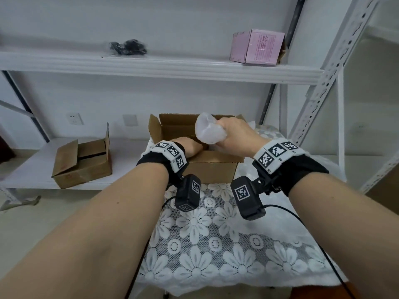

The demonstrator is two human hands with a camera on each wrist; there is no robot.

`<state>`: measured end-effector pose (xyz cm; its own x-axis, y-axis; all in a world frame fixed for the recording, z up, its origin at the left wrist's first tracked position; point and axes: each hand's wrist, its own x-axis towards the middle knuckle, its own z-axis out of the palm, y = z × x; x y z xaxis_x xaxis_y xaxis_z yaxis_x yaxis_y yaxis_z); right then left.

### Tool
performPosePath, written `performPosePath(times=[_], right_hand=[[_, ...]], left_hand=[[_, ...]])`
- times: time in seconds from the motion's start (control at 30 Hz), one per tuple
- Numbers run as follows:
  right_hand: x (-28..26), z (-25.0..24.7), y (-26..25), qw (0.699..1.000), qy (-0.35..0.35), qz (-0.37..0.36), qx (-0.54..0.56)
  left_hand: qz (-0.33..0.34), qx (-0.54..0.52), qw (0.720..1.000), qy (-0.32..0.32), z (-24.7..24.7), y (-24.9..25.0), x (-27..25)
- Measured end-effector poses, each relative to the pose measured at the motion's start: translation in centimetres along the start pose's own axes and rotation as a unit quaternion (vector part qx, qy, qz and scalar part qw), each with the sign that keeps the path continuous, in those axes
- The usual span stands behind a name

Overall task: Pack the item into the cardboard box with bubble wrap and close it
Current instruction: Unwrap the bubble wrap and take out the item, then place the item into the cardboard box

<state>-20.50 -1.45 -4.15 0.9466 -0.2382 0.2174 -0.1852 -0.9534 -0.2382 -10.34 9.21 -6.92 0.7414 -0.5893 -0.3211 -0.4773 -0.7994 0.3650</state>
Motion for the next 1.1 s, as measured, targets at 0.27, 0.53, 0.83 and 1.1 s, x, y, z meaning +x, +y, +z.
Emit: performPosePath(times=[0.27,0.53,0.83,1.1], right_hand=[[-0.1,-0.4,1.1,0.993,0.025,0.115,0.007],[0.3,-0.8,0.7,0.986,0.023,0.163,0.006],[2.9,-0.2,0.1,0.967,-0.024,0.248,0.054],[3.0,-0.3,-1.1,0.821,-0.110,0.367,0.423]], left_hand=[[0.002,0.053,0.997,-0.051,-0.3,-0.9,1.7],[0.053,0.007,0.992,0.114,-0.7,-1.0,0.8],[0.139,-0.183,0.911,0.342,-0.8,-3.0,-1.2],[0.139,-0.335,0.866,0.344,-0.1,-4.4,0.5]])
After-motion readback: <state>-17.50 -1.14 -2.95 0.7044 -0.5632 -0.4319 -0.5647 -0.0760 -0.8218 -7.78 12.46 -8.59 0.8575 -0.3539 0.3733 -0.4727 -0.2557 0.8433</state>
